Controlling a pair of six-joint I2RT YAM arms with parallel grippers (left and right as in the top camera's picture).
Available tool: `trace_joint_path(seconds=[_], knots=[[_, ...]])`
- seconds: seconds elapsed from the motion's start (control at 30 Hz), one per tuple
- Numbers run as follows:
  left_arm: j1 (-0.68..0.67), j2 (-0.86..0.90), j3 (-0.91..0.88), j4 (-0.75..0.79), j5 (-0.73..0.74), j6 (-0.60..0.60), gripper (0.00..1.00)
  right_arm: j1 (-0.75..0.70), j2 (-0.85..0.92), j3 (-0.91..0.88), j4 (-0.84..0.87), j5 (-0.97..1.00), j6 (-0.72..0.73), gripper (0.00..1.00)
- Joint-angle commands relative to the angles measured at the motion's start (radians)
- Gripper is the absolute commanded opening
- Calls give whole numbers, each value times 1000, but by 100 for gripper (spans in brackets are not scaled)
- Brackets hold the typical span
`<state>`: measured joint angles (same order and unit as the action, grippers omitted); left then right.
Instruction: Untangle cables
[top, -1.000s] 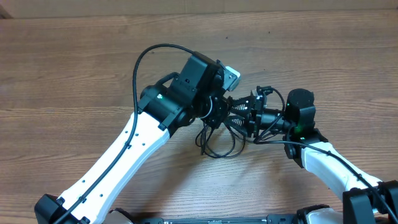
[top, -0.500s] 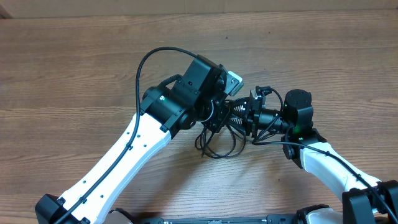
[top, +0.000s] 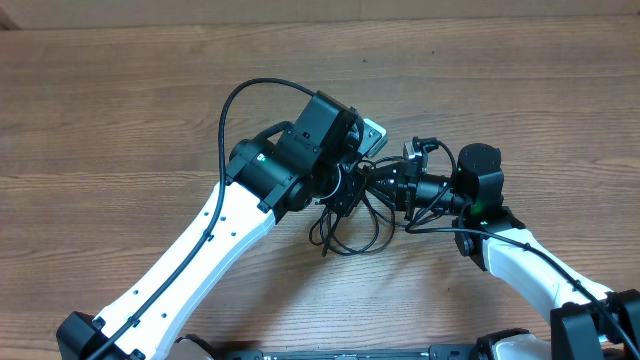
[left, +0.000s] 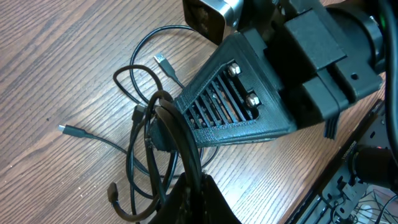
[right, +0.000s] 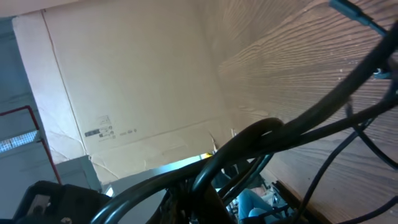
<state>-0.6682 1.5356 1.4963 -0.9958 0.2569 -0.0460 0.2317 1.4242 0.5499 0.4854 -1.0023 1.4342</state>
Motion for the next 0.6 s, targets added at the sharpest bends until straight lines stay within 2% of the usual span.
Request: trace_joint_path(seconds=[0.0,0.1,0.3,0.57], knots=[[-5,-19,-3,2,-11,16,4,2,-1,7,0,26,-25,4],[-3,-19,-3,1,-71,-18,4,-1,-1,7,0,21,-24,4],[14,-19,-3,-50,-332,-247,4,-81,-1,7,0,-93,-21,4],[22,-19,-3,-71,-372,-245,4,-223,-1,7,0,-258,-30,4]])
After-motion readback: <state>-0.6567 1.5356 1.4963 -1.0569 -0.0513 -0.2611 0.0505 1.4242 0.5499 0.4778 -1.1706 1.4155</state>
